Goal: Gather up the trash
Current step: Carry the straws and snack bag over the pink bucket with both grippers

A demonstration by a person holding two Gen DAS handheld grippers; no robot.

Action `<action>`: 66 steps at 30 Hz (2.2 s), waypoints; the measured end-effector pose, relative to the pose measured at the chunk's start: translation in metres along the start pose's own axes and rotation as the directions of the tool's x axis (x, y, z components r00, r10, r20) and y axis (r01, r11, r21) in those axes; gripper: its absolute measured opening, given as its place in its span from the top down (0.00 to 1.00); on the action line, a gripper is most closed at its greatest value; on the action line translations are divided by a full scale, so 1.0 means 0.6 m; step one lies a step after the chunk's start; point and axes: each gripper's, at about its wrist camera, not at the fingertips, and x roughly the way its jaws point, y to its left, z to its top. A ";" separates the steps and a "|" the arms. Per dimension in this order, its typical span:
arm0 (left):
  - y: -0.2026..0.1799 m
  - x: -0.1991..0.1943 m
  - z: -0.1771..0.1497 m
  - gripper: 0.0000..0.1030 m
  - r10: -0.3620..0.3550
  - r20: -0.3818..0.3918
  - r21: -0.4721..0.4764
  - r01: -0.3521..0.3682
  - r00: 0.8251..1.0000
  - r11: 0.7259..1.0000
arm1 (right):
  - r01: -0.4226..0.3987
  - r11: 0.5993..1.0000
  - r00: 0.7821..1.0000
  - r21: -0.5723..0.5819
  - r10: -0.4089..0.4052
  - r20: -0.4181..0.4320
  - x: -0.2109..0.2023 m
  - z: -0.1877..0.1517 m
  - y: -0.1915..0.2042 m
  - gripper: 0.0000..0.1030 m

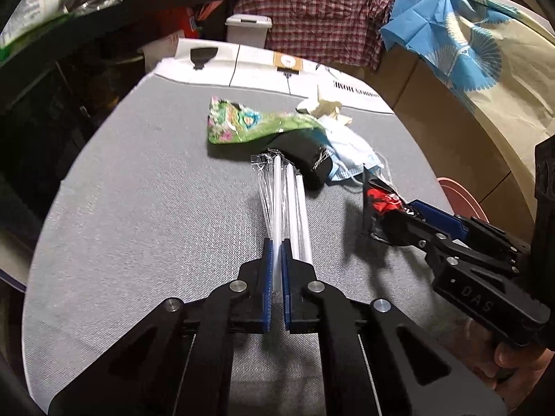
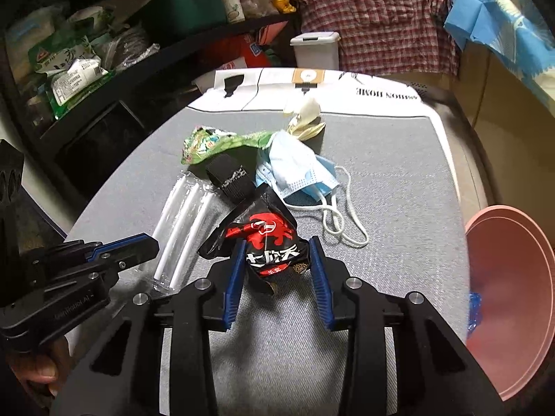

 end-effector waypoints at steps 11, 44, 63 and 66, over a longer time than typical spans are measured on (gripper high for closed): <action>-0.015 -0.059 -0.003 0.95 0.020 0.074 0.021 -0.022 0.997 1.000 | 0.031 0.999 0.996 0.009 -0.032 0.078 -0.074 -0.002 0.002 0.65; -0.073 -0.171 -0.024 0.95 -0.040 0.190 0.085 0.024 0.981 0.996 | 0.209 0.975 0.923 0.079 -0.224 0.314 -0.355 0.049 -0.067 0.65; -0.147 -0.131 -0.023 0.95 -0.069 0.162 0.159 0.043 0.984 0.986 | 0.332 0.922 0.889 0.199 -0.376 0.260 -0.333 0.002 -0.213 0.65; -0.159 -0.124 -0.019 0.95 -0.072 0.158 0.170 0.045 0.985 0.984 | 0.334 0.918 0.887 0.215 -0.383 0.256 -0.333 -0.002 -0.231 0.65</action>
